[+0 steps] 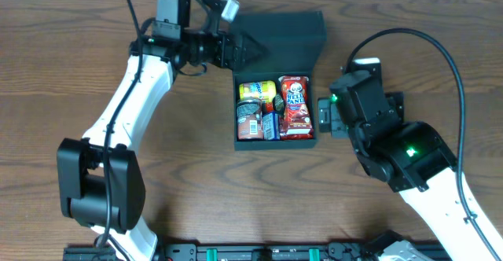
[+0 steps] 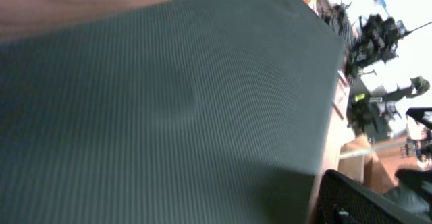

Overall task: Pack container
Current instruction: 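Press the closed lid down with both grippers on top of the box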

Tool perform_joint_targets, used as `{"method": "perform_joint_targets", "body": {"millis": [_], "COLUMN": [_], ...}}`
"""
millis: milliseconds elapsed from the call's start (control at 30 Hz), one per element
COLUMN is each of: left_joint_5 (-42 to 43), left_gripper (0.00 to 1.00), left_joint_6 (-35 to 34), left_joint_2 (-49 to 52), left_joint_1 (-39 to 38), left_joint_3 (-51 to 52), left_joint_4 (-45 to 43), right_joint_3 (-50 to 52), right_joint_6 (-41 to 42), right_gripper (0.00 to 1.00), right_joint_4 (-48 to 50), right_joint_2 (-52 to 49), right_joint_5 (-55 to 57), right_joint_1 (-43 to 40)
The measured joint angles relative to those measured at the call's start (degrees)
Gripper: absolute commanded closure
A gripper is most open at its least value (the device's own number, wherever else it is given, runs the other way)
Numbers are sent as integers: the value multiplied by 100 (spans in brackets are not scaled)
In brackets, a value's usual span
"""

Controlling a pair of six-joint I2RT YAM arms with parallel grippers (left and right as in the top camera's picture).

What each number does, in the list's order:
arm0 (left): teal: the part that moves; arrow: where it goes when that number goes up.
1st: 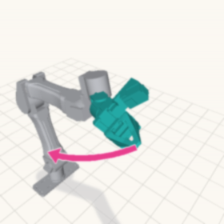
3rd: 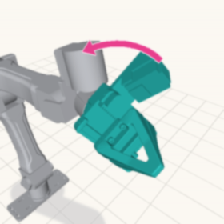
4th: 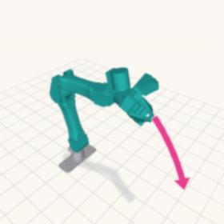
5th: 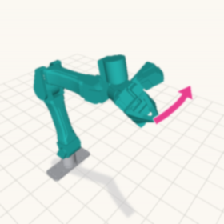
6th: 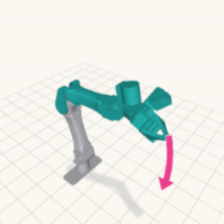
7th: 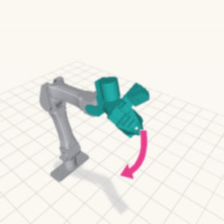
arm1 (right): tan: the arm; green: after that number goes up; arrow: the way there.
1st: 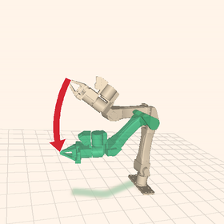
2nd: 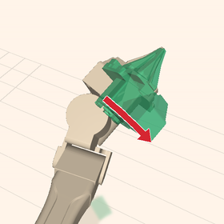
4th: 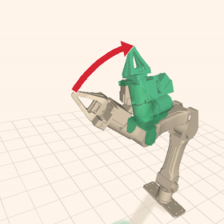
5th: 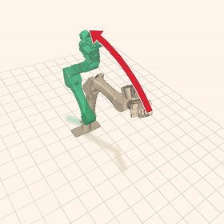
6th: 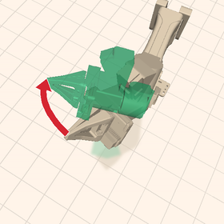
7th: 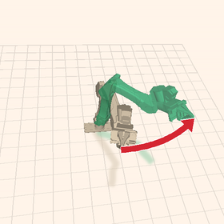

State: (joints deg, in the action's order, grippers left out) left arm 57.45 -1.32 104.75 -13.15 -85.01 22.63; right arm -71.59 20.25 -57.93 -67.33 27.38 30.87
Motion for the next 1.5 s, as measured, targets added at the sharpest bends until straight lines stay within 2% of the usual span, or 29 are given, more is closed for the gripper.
{"method": "perform_joint_targets", "body": {"millis": [367,833,1000,1100,1200,1300,1500], "left_joint_5": [-535,-1311,-2736,-3401,-3851,-4352,-4854], "left_gripper": [5,5,5,5,5,5,5], "left_joint_6": [717,785,761,704,562,245,-778], "left_joint_2": [-485,-1440,-2337,-2942,-3530,-4212,-4931], "left_joint_1": [-398,-914,-920,-920,-981,-1233,-1928], "left_joint_3": [0,0,0,0,98,616,2339], "left_joint_4": [1565,2892,4273,4758,4887,4896,4033], "right_joint_3": [-262,-262,-262,-258,-258,-256,-247], "right_joint_6": [-205,-302,-313,-315,-313,-267,-225], "right_gripper": [1,1,1,1,1,1,1], "right_joint_4": [114,-17,-55,81,293,455,780], "right_joint_2": [621,597,210,-208,-656,-1193,-1969], "right_joint_5": [127,70,-387,-662,-964,-1200,-1349], "right_joint_1": [0,0,0,0,0,0,0]}}
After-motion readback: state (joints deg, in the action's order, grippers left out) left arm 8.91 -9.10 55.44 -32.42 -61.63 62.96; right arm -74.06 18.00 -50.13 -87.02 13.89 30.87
